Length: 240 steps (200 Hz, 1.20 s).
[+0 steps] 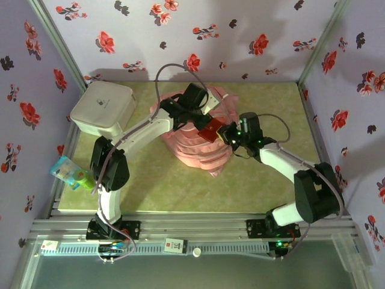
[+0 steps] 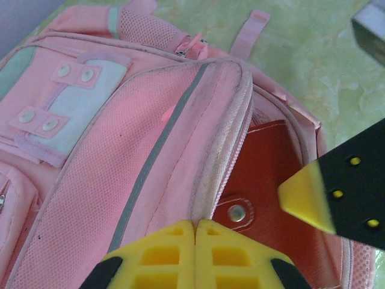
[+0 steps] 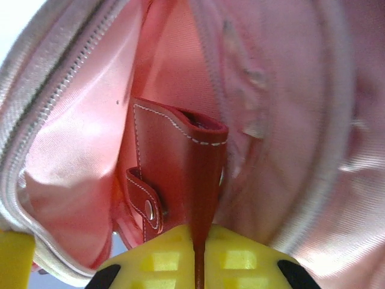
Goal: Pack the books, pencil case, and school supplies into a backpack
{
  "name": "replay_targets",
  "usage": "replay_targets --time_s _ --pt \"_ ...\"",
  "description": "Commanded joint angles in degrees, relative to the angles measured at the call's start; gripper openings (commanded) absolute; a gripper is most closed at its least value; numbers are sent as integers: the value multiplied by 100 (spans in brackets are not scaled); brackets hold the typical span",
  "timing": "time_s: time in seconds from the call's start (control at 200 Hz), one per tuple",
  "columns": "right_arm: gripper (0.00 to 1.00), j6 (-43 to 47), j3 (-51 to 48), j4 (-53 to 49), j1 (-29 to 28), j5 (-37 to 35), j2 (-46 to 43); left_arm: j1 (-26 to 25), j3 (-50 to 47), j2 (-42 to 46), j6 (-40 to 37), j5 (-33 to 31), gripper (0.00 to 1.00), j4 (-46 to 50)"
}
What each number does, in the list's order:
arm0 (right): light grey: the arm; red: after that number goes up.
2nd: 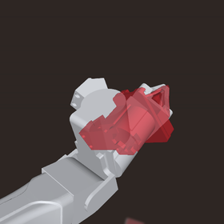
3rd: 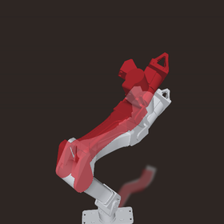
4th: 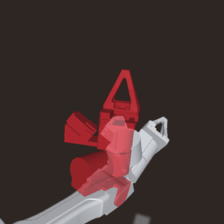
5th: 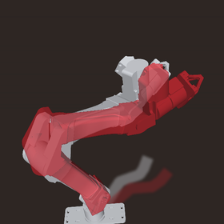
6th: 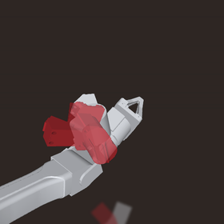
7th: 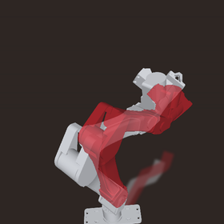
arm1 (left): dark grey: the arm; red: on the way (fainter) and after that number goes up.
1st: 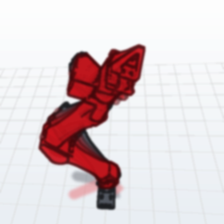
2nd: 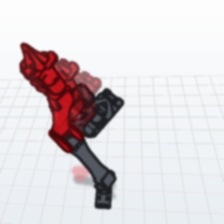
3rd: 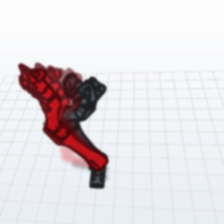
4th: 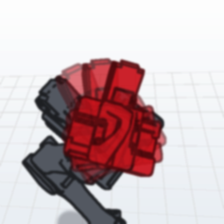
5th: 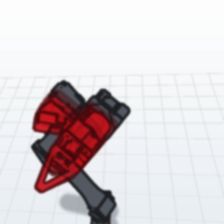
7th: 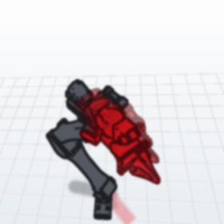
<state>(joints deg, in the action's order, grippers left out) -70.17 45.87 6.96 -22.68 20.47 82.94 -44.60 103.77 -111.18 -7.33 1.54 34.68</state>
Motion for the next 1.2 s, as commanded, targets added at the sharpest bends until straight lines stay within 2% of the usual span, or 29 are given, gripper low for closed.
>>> replay_targets --time_s 0.0,0.235,0.4,0.56,0.67,0.73,0.925,1.065,1.085,1.195 --pt "10 -554 326 588 -129 -262 266 39 116 244 208 68 0 -409" --pt "11 -1233 768 1401 -220 -546 941 260 118 325 621 82 0 -435" --pt "13 -1513 1075 1785 -324 -656 1422 466 91 352 877 358 0 -458" --pt "24 -1590 1165 2116 -360 -365 1688 591 22 331 1183 546 0 -469" --pt "31 -1596 872 2410 -336 -356 1490 671 -26 320 1285 695 0 -497" --pt "32 -1438 746 2204 -317 -388 1252 689 -56 321 1309 725 0 -514" --pt "36 -823 197 662 -164 -810 220 742 -135 345 1376 954 0 -532" --pt "44 -564 -295 -395 8 -1385 -628 760 -198 381 1453 1280 0 -460" --pt "45 -481 -345 -487 36 -1462 -739 766 -221 395 1507 1335 4 -465" --pt "53 117 -296 -1249 89 -1891 -1183 851 -441 562 1804 1509 46 -559"
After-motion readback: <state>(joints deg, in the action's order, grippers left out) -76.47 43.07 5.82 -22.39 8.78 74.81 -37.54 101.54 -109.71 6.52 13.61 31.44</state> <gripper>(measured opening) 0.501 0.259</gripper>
